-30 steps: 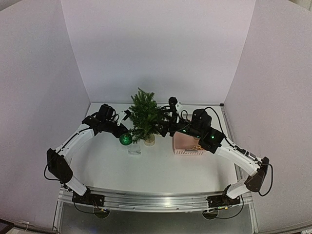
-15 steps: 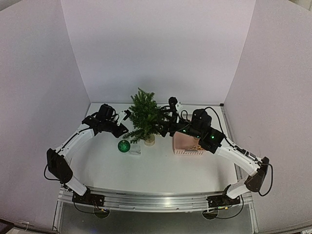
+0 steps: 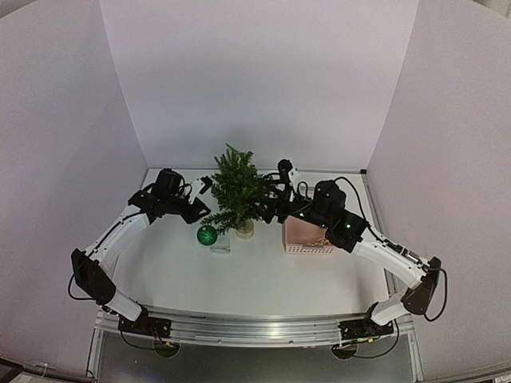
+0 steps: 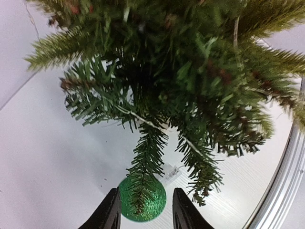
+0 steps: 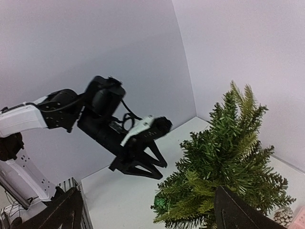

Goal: Decorate the small christmas tree

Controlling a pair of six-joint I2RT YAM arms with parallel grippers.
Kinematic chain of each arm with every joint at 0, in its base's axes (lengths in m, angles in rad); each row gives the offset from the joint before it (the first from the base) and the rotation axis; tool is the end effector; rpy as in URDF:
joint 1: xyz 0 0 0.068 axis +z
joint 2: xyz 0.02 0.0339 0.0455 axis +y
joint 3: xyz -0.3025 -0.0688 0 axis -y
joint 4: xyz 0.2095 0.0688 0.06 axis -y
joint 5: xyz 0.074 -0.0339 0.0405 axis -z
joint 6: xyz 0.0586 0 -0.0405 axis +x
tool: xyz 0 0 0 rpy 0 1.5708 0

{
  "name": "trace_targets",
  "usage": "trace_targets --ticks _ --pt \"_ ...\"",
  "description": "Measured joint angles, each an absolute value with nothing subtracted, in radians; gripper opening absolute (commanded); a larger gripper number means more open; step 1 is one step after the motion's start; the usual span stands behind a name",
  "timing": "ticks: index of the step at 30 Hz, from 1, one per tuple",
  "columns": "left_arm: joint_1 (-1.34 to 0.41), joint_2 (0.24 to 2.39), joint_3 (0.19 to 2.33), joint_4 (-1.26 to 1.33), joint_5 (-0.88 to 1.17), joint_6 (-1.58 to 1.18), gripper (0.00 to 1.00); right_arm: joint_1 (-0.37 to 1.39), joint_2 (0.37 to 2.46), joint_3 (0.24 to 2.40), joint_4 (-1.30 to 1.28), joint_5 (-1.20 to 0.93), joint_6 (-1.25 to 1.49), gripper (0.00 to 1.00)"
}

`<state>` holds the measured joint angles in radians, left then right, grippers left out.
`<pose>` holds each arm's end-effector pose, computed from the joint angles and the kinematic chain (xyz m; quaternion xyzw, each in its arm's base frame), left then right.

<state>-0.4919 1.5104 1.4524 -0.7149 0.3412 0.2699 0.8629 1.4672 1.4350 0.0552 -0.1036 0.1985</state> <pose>0.2612 -0.1622 0.3730 0.3988 0.8185 -0.1979 0.3631 0.2115 0.2564 0.4706 -0.2626 0.6478 0.3927 0.5977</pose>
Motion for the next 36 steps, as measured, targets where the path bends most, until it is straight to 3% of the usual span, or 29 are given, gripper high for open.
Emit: trace_targets --ticks 7,16,22,27,36 --pt "-0.492 1.383 1.412 -0.633 0.361 0.280 0.59 0.825 1.420 1.413 -0.081 0.153 0.263 0.95" --pt "-0.450 1.343 1.338 -0.575 0.363 0.223 0.90 0.525 1.326 1.361 -0.399 0.321 0.461 0.92" --pt "-0.366 1.291 1.273 -0.536 0.364 0.146 0.92 0.435 1.417 1.362 -0.595 0.306 0.497 0.86" --pt "-0.316 1.260 1.215 -0.495 0.355 0.094 0.92 0.401 1.626 1.422 -0.709 0.274 0.537 0.78" --pt "-0.303 1.250 1.157 -0.465 0.336 0.048 0.92 0.400 1.963 1.556 -0.792 0.224 0.669 0.83"
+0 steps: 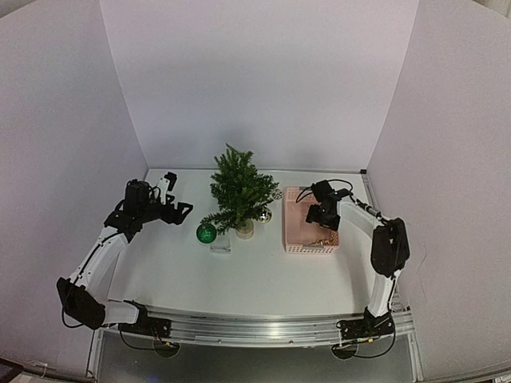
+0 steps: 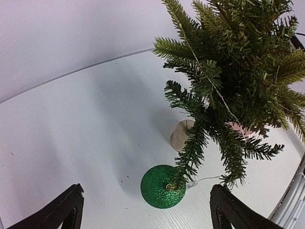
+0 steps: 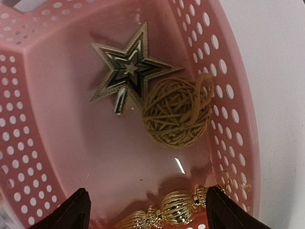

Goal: Decorate the small christmas tree

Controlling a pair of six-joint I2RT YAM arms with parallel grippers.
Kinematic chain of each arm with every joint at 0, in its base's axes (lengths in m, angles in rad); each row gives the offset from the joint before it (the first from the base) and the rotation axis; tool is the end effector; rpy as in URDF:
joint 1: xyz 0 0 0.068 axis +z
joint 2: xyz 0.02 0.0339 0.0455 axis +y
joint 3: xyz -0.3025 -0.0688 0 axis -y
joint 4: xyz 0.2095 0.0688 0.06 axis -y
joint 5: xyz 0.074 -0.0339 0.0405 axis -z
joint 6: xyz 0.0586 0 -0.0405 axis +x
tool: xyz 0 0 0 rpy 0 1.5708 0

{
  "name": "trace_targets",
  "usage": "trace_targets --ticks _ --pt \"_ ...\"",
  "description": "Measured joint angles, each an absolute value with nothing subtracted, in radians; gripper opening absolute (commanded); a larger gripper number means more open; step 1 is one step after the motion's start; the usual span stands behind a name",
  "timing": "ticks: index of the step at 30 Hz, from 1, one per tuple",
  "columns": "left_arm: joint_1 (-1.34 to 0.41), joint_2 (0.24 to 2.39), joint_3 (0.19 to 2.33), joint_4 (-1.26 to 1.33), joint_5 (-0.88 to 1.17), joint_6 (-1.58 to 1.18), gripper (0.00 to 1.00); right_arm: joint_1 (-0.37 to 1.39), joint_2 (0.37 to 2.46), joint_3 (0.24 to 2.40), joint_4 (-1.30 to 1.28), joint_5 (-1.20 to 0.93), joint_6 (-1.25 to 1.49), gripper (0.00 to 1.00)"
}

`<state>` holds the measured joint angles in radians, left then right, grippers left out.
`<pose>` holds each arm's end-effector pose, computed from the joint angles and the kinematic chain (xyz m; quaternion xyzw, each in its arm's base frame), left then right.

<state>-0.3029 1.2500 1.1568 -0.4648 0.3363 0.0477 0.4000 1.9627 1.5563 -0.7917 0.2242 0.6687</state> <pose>0.2314 -0.0926 0.3723 0.2303 0.8348 -0.2060 0.4557 0.3730 0.1436 0.2432 0.1513 0.9649 -0.0008 0.2144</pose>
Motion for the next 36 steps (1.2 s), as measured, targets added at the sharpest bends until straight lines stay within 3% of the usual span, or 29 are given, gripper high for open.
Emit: trace_targets --ticks 15,29,36 --pt "-0.270 1.267 1.156 -0.416 0.332 0.023 0.92 0.400 2.170 1.727 -0.827 0.393 0.772 0.80" --pt "-0.262 1.294 1.156 -0.401 0.335 0.023 0.92 0.400 2.237 1.791 -0.832 0.486 0.752 0.77" --pt "-0.261 1.293 1.156 -0.397 0.339 0.023 0.93 0.400 2.262 1.795 -0.833 0.486 0.727 0.71"
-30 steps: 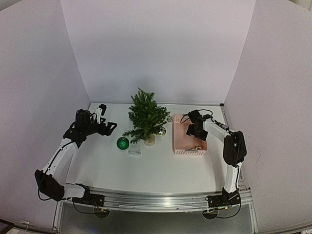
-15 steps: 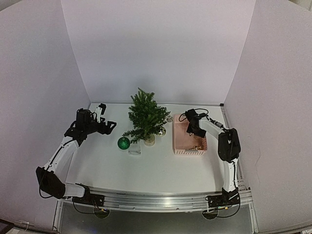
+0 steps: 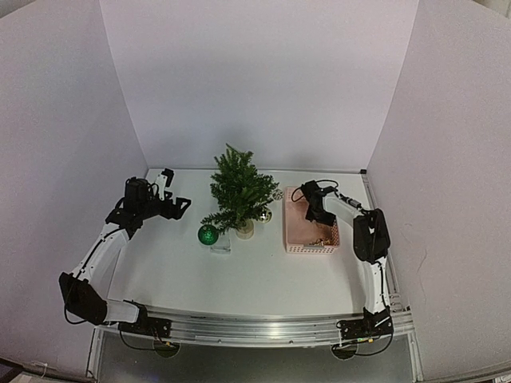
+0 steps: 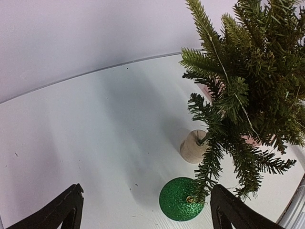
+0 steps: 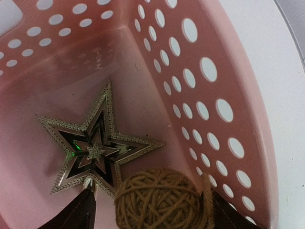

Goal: Decorate the small christmas tree

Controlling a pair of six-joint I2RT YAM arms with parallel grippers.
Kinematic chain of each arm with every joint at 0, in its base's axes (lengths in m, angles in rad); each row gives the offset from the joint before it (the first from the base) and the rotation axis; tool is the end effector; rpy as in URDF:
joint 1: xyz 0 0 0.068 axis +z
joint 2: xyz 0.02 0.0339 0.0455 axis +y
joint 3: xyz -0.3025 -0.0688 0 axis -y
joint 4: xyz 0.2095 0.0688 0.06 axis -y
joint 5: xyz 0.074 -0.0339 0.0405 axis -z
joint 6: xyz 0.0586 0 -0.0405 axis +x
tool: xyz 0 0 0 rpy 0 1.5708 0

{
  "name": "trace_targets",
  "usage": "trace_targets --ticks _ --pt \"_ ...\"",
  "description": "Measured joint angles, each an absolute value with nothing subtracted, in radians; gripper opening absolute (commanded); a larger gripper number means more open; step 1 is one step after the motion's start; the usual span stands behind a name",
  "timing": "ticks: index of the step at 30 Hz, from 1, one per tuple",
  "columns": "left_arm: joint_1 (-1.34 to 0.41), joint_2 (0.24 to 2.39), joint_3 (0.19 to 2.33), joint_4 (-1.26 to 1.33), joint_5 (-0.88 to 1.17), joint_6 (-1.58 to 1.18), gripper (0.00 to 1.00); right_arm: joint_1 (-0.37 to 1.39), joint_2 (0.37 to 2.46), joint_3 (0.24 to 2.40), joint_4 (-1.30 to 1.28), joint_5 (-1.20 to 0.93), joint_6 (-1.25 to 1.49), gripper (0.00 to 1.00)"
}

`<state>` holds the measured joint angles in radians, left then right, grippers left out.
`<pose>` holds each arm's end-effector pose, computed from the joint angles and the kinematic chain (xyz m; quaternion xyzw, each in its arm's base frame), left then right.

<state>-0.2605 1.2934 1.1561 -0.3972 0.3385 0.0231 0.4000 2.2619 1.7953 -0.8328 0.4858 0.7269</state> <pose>0.2502 -0.0868 0.3693 0.2036 0.8359 -0.2031 0.4674 0.4349 0.1542 0.1847 0.1886 0.9436 -0.1313 0.2383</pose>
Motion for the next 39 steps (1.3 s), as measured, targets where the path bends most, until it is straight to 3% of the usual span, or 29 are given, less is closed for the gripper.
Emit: trace_targets --ticks 5,11,23,39 --pt "-0.260 1.293 1.156 -0.389 0.341 0.022 0.93 0.400 2.289 1.798 -0.833 0.484 0.707 0.63" --pt "-0.260 1.293 1.156 -0.384 0.341 0.022 0.93 0.400 2.294 1.798 -0.833 0.483 0.688 0.44" --pt "-0.258 1.289 1.156 -0.383 0.362 0.023 0.93 0.400 2.224 1.783 -0.837 0.484 0.595 0.41" --pt "-0.259 1.175 1.157 -0.283 0.567 0.245 0.94 0.439 1.738 1.827 -0.851 0.201 0.336 0.40"
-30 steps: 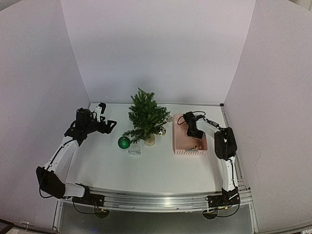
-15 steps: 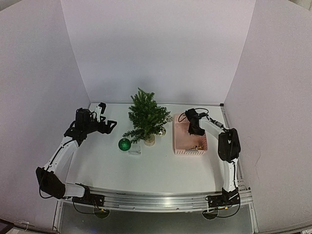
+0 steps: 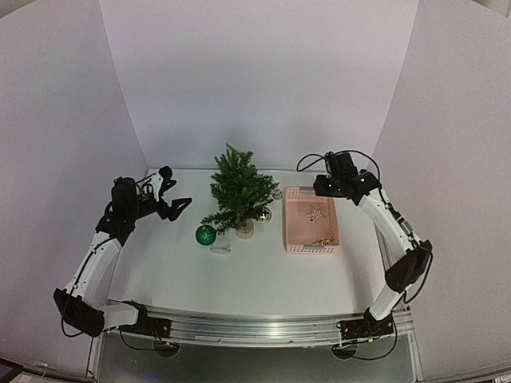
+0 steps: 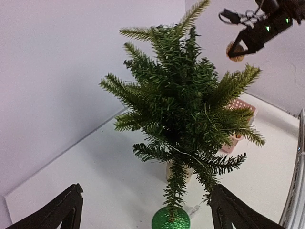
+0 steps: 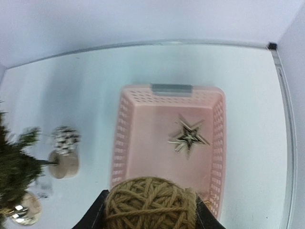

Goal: Decorate the small christmas tree

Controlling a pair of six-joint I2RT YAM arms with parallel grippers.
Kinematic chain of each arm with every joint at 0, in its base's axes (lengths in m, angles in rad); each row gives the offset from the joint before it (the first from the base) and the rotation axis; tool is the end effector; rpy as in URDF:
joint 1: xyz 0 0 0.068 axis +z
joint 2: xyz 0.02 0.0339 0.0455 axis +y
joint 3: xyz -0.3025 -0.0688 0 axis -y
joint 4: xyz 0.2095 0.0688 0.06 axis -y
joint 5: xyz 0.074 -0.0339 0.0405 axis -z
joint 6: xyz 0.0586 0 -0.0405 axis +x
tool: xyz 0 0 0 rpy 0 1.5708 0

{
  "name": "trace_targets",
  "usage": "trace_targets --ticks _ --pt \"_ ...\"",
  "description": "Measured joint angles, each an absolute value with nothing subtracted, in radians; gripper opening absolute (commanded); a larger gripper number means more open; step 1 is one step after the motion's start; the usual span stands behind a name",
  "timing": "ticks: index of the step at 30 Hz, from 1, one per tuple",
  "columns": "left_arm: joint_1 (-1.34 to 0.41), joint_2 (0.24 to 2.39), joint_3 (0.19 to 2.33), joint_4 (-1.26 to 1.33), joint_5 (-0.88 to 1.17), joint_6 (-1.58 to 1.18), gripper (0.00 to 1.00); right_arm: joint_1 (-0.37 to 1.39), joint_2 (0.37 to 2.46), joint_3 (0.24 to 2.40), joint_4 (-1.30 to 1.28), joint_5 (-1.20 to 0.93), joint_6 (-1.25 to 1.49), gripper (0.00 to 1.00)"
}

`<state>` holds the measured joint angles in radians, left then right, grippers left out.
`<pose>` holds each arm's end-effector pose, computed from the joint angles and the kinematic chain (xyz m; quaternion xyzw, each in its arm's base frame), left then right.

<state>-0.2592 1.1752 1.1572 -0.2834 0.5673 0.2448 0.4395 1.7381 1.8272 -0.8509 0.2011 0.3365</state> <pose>0.2160 -0.0899 0.4122 0.3535 0.7073 -0.2295 0.5676 0.3387 0.1463 0.3995 -0.0076 0.9155 0.0627 0.3974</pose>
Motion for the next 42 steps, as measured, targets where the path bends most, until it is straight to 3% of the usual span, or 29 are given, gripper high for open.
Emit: trace_targets --ticks 10,17,27,42 --pt "-0.389 1.185 1.241 -0.222 0.583 0.630 1.00 0.730 1.714 2.163 -0.788 -0.013 0.266 0.41" --pt "-0.489 1.233 1.288 -0.096 0.585 0.841 1.00 0.871 1.793 2.199 -0.569 -0.144 0.278 0.42" --pt "-0.555 1.252 1.288 0.051 0.657 0.994 0.99 0.933 1.897 2.199 -0.411 -0.219 0.305 0.42" --pt "-0.586 1.314 1.299 0.096 0.781 1.053 0.90 0.944 1.930 2.214 -0.350 -0.266 0.315 0.43"
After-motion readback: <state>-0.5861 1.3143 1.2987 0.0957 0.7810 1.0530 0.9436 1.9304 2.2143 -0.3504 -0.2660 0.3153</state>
